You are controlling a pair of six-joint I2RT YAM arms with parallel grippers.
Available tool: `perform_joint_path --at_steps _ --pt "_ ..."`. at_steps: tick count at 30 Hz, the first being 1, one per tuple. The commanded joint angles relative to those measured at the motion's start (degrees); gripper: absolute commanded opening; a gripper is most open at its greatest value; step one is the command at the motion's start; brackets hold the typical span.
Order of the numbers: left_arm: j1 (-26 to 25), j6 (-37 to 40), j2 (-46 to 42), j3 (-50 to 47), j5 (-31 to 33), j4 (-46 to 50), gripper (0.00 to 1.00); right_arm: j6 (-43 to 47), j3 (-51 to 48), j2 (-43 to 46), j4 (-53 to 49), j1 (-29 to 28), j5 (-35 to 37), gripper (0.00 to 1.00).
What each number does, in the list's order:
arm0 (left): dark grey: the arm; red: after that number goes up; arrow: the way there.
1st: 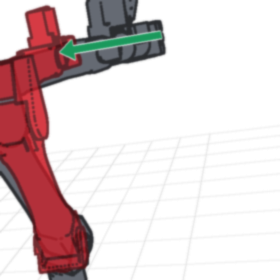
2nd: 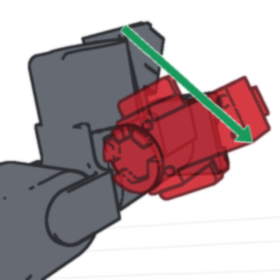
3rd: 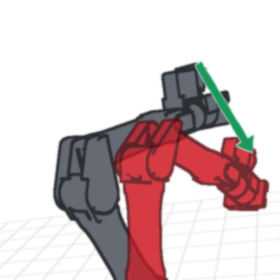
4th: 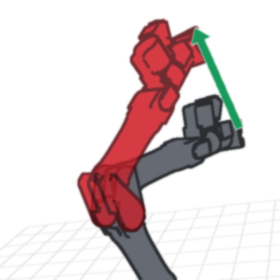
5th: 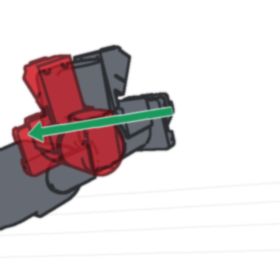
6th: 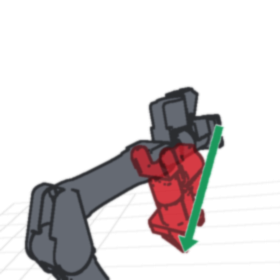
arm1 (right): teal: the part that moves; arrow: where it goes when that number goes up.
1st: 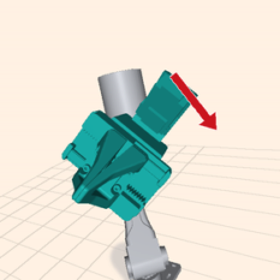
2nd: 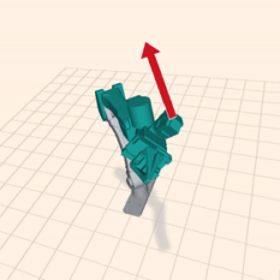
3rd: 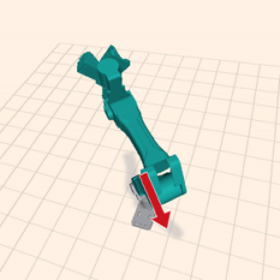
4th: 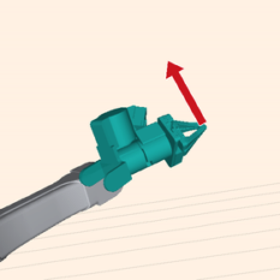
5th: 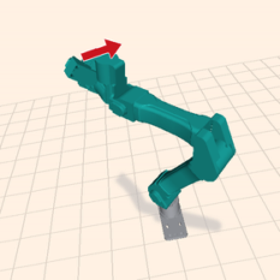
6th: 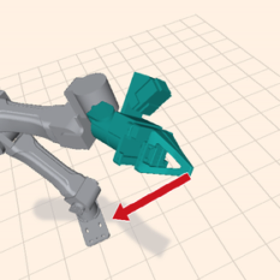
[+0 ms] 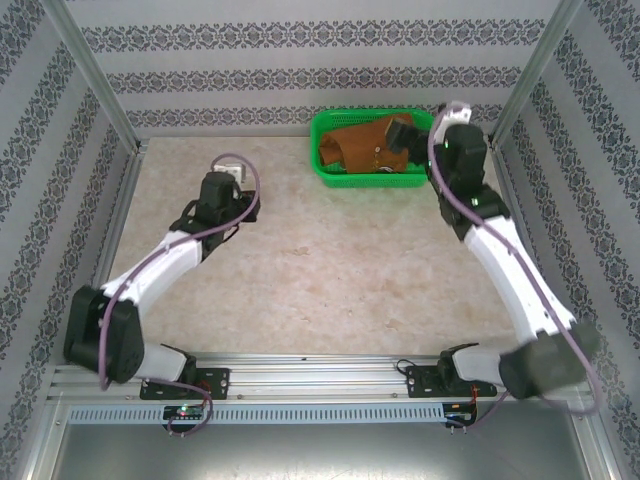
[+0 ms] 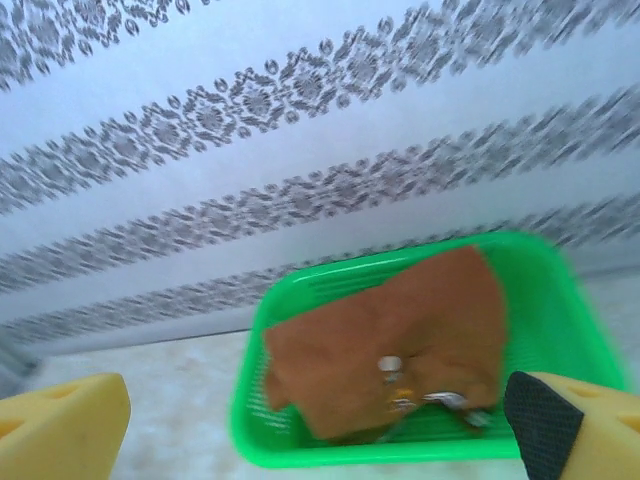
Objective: Roll up the long pants
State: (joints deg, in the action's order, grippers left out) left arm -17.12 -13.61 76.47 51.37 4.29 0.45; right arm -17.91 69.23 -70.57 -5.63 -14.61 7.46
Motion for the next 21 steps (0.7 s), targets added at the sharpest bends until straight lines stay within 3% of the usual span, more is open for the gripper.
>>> perform_joint_path --at_steps 1,4,6,8,12,14,18,21 --pt "0.94 12.29 -3.69 -8.21 18.19 -9.52 0.35 17.16 -13.38 1.39 -1.84 -0.44 14.16 0.98" --pt "1.4 12.19 -7.76 -15.87 28.63 -15.48 0.49 17.24 -21.04 3.73 -2.32 -0.54 14.42 0.98" --pt "2.15 11.72 -11.73 -24.37 28.37 -23.72 0.65 16.16 -26.58 5.52 1.56 -0.67 13.84 0.98" --pt "3.0 10.22 -15.31 -33.43 27.03 -34.24 1.0 14.65 -31.89 7.36 5.82 -0.55 12.22 0.98" --pt "6.86 13.28 -18.35 -39.95 25.02 -41.67 1.0 13.6 -35.44 8.38 8.06 -0.64 10.13 0.98" --pt "12.0 11.67 -16.04 -40.11 18.36 -43.98 1.0 14.59 -35.97 7.88 8.77 -0.64 10.63 0.98" --pt "15.89 7.54 -3.54 -38.67 12.65 -53.08 1.0 16.25 -37.65 6.73 13.69 -0.37 9.87 0.98" --pt "15.88 8.99 8.09 -34.37 10.7 -57.33 1.0 18.19 -41.51 6.05 22.52 -0.26 7.55 0.98"
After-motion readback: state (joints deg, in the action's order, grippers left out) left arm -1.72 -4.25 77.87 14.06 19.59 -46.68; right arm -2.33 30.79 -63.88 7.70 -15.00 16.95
